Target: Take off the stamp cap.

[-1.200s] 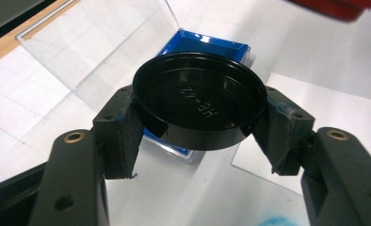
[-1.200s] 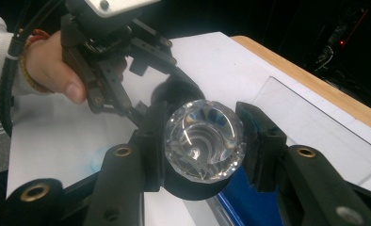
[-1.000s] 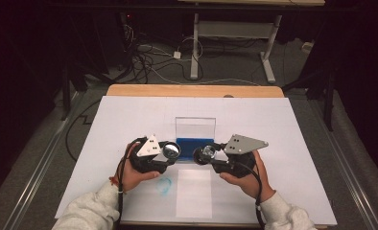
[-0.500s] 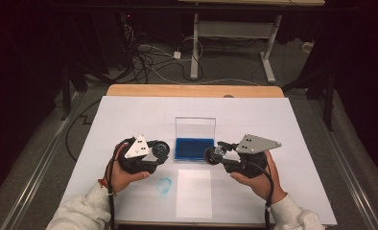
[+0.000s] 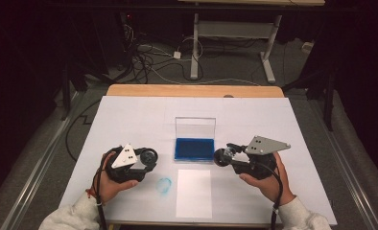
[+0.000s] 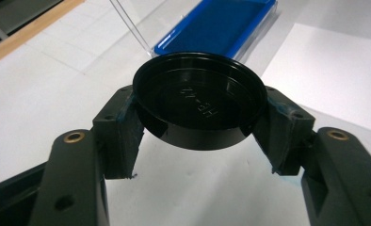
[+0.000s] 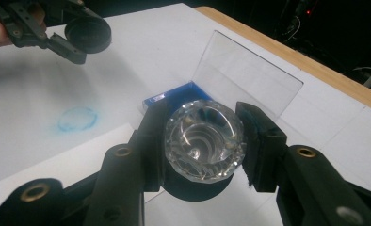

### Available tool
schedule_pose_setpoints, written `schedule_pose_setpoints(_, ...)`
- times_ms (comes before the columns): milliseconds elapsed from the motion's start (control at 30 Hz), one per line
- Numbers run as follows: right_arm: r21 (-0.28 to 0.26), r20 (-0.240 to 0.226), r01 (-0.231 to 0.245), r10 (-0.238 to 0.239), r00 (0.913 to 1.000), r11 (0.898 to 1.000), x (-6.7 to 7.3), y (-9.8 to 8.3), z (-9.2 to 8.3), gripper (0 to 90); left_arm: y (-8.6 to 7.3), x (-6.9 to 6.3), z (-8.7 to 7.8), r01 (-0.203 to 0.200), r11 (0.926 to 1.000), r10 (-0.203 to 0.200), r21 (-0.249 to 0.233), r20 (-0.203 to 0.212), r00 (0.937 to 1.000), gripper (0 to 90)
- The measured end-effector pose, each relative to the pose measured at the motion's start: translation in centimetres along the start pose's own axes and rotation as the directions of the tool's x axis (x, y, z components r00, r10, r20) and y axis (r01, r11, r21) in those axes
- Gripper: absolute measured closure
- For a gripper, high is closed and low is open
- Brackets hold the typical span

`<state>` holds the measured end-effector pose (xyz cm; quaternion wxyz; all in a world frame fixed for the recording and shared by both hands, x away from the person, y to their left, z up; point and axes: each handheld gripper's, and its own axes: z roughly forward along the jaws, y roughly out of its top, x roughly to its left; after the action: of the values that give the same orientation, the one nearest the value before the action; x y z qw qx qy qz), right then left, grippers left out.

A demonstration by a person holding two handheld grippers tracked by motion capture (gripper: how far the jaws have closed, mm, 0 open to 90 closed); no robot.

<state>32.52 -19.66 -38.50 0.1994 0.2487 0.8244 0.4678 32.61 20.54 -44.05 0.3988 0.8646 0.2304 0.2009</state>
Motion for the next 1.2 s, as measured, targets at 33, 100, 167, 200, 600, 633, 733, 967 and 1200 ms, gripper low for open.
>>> schedule_pose_setpoints(33, 0.000, 0.000, 0.000, 0.000, 1.0000, 1.000, 0.0, 0.0, 0.0, 57.2, -0.2, 0.0, -0.1, 0.004, 1.0000, -0.004, 0.002, 0.000, 1.0000, 37.0)
schedule_pose_setpoints(100, 0.002, 0.002, -0.005, 0.005, 1.0000, 1.000, -0.1, -0.2, -0.1, 57.3, -0.7, -0.2, -0.4, 0.014, 0.9999, -0.014, 0.006, -0.002, 0.9999, 37.0)
schedule_pose_setpoints(167, 0.004, 0.005, -0.004, 0.004, 1.0000, 1.000, -0.2, -0.2, -0.1, 57.2, -1.2, -0.3, -0.6, 0.027, 0.9996, -0.027, 0.010, -0.002, 0.9996, 37.0)
schedule_pose_setpoints(200, 0.003, 0.007, -0.010, 0.010, 0.9999, 1.000, -0.2, -0.2, -0.1, 57.3, -1.5, -0.4, -0.7, 0.037, 0.9993, -0.037, 0.008, -0.001, 0.9993, 37.0)
schedule_pose_setpoints(600, 0.010, 0.022, -0.005, 0.005, 0.9998, 1.000, -0.6, 0.0, 0.2, 57.3, -2.6, -0.6, -1.1, 0.083, 0.9965, -0.083, -0.013, 0.001, 0.9966, 37.0)
schedule_pose_setpoints(633, 0.011, 0.025, -0.001, 0.000, 0.9997, 1.000, -0.6, 0.1, 0.2, 57.3, -2.6, -0.6, -1.1, 0.097, 0.9951, -0.097, -0.020, 0.001, 0.9953, 37.0)
schedule_pose_setpoints(733, -0.001, 0.028, -0.010, 0.010, 0.9996, 1.000, -0.8, 0.3, 0.1, 57.3, -2.6, -0.6, -1.0, 0.117, 0.9927, -0.117, -0.028, 0.002, 0.9931, 37.0)
schedule_pose_setpoints(967, -0.020, 0.042, 0.001, 0.000, 0.9991, 1.000, -1.1, 1.4, -0.1, 57.3, -2.6, 0.0, -1.1, 0.052, 0.9984, -0.052, 0.020, -0.006, 0.9986, 37.0)
schedule_pose_setpoints(1200, -0.016, 0.033, 0.015, -0.014, 0.9993, 1.000, -1.4, 2.7, 0.7, 57.3, -2.8, 0.1, -1.3, 0.060, 0.9980, -0.060, 0.019, -0.006, 0.9982, 37.0)
